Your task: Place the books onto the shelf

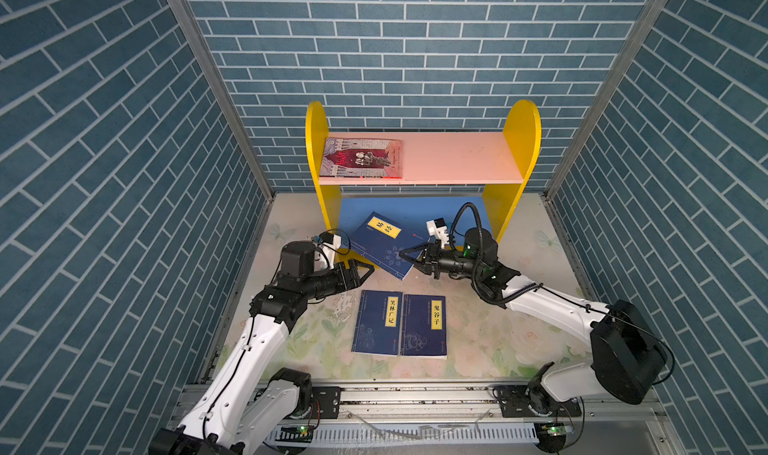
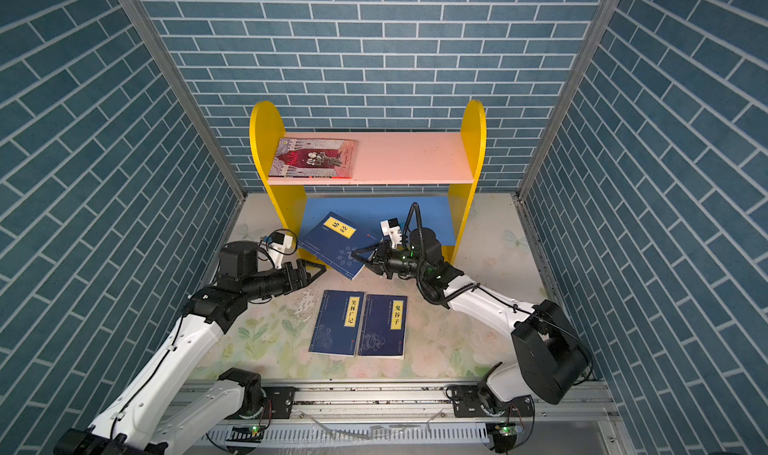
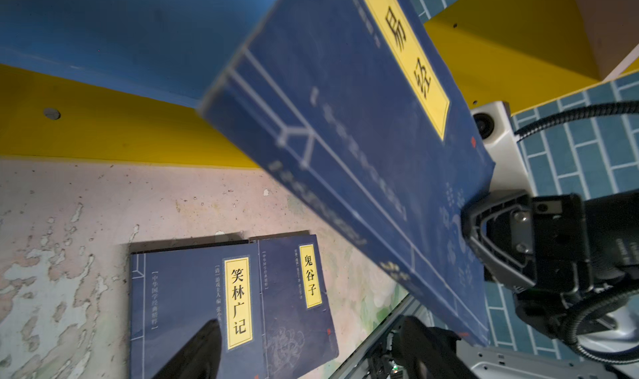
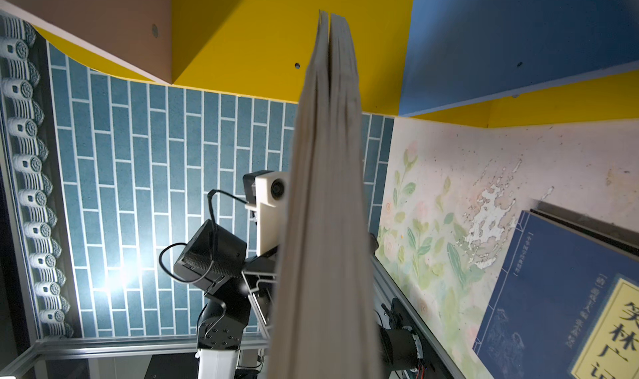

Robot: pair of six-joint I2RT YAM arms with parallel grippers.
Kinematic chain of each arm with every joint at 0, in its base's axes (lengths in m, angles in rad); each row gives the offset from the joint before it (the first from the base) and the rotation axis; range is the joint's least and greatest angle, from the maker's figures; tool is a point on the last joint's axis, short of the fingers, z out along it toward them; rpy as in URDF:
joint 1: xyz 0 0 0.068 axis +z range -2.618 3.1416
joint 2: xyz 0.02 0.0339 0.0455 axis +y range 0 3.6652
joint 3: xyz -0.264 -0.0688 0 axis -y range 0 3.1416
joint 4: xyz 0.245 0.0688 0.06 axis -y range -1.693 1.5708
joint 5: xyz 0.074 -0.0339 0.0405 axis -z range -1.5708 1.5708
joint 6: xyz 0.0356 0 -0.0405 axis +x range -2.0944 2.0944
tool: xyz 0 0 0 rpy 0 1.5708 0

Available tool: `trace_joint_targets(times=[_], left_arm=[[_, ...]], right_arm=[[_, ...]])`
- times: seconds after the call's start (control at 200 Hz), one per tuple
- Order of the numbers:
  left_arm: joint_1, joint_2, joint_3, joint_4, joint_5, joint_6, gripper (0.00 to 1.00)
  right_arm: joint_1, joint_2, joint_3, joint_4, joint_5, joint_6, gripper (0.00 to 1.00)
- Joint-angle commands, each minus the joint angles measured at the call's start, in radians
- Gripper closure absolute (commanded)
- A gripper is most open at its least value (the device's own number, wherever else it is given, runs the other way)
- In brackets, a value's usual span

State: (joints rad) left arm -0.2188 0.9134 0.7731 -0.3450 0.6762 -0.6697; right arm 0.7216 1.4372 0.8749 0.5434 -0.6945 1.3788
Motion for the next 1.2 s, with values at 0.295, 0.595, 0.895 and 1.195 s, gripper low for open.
trace_joint_targets(times=[0.295, 0.595, 0.895, 1.195], left_arm=[[0.023, 0.028, -0.072, 0.414, 0.09, -0.331, 0.18], [0.022, 0.064, -0.096, 0.49, 0.095, -0.399, 0.28], [0.023, 0.076, -0.105, 0.494, 0.087, -0.426, 0.85], [0.069, 0.089, -0.1, 0.456, 0.045, -0.47, 1.0]], right_arm=[[-0.043, 0.026, 0.036, 0.036, -0.114, -0.048, 1.0], [-0.043, 0.095, 0.108, 0.044, -0.198, -0.043, 1.0], [-0.045, 0.163, 0.162, 0.071, -0.246, -0.021, 0.91], [-0.08, 0.067, 0.073, -0.025, -0.073, -0.072, 0.39]])
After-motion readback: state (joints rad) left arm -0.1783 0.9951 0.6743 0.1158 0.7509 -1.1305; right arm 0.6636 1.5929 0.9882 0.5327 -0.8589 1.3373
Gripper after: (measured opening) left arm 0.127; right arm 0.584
